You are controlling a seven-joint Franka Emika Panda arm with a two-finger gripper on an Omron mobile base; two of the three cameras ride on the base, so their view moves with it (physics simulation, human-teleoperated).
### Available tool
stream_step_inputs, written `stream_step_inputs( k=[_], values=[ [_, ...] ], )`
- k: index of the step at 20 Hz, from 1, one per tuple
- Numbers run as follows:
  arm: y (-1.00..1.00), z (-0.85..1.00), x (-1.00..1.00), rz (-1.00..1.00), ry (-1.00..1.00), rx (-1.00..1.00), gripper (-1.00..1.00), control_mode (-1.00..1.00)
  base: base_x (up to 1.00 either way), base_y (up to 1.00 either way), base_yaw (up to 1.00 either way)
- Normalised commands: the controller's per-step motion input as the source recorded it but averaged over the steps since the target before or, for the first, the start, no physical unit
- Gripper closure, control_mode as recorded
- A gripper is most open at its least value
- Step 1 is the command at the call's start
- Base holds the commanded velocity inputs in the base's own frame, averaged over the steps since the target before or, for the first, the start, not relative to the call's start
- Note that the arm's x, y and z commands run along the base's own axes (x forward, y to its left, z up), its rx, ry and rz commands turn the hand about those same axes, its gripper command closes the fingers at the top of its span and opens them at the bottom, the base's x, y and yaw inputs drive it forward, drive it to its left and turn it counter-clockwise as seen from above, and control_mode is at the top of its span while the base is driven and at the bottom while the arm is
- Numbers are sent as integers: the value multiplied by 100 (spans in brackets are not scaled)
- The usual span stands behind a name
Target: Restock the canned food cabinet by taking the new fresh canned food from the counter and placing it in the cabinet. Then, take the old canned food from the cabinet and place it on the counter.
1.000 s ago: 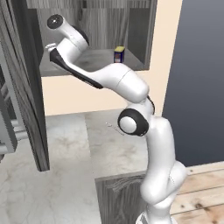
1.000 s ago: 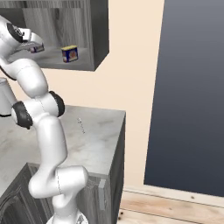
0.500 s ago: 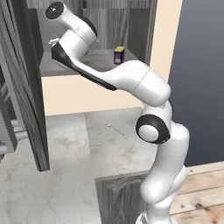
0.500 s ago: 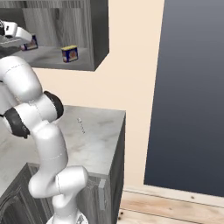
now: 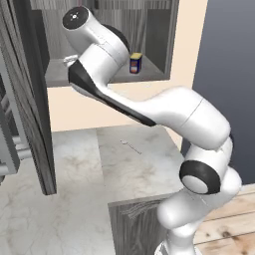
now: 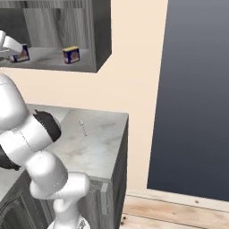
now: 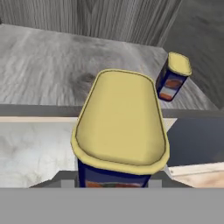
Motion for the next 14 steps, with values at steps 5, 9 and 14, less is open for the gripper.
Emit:
stream_step_inputs(
  k=[5,9,14],
  values=[
    [-33,-51,-100,10,0,1,100,-100,0,0,0],
    [-80,-56,-100,15,17,4,100,-100,0,0,0],
    [-100,-78,-79,32,38,5,100,-100,0,0,0]
  ],
)
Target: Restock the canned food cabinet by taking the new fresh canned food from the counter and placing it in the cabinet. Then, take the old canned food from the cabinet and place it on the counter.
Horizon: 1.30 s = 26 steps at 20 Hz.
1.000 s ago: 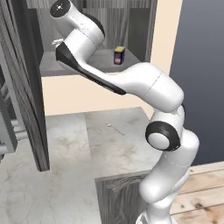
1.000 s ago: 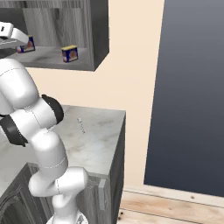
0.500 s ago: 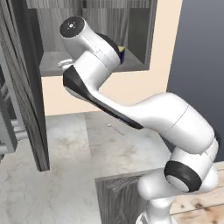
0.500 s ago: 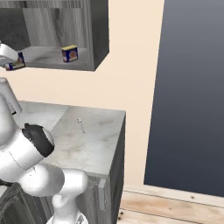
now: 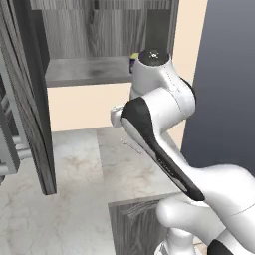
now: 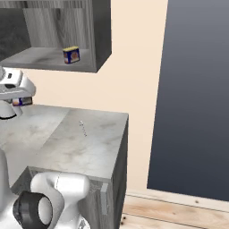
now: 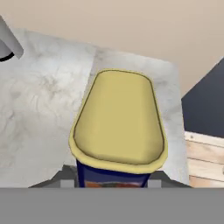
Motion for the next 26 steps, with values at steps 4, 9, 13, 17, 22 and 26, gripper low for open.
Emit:
stream_step_inputs(
  k=[4,9,13,17,22,26],
  values=[
    [-100,-94,-2,48,26,1,100,-100,0,0,0],
    [-84,-97,11,59,14,0,100,-100,0,0,0],
    [-70,-70,56,64,1,0,100,-100,0,0,0],
    [-72,-50,96,58,0,0,100,-100,0,0,0],
    [-34,-34,86,45,-8,17,100,-100,0,0,0],
    [18,-57,92,31,-7,23,100,-100,0,0,0]
  ],
)
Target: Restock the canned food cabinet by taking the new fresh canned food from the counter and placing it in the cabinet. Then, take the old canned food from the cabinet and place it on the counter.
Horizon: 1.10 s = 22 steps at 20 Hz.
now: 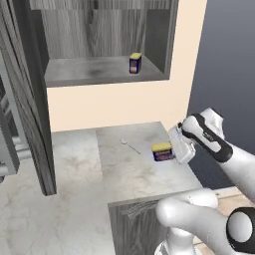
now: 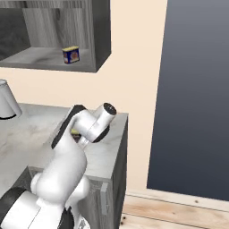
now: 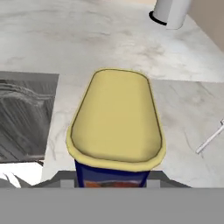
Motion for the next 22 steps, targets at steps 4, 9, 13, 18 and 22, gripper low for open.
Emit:
stream_step_inputs(
  k=[4,9,13,18,22],
  values=[
    [74,-68,100,21,0,9,100,-100,0,0,0],
    [70,-75,100,11,7,-1,100,-100,0,0,0],
    [11,-42,86,1,8,-14,-100,-100,0,0,0],
    [0,-6,24,0,0,-3,-100,-100,0,0,0],
    [-9,64,-16,0,0,12,-100,-100,0,0,0]
  ],
)
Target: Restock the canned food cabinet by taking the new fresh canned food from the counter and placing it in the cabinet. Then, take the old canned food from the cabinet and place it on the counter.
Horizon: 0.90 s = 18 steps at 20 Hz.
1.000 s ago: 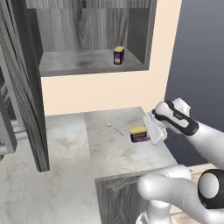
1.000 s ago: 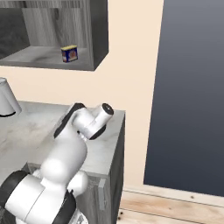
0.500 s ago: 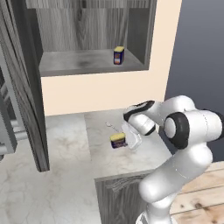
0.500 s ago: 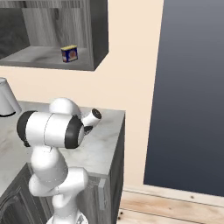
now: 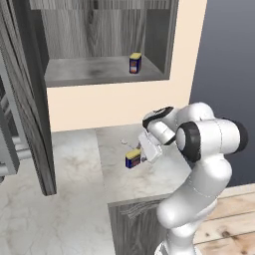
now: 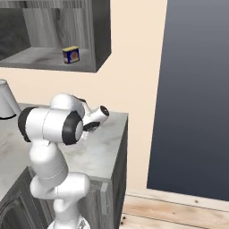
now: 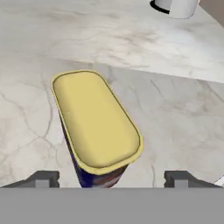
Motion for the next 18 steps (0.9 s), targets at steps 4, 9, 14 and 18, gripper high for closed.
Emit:
stream_step_inputs(
  k=[4,9,14,18],
  values=[
    [-63,94,-91,0,-3,16,-100,-100,0,0,0],
    [-89,91,-100,0,-11,21,-100,-100,0,0,0],
    [-81,96,-100,0,-10,18,-100,-100,0,0,0],
    [-65,100,-100,0,-13,12,-100,-100,0,0,0]
  ],
)
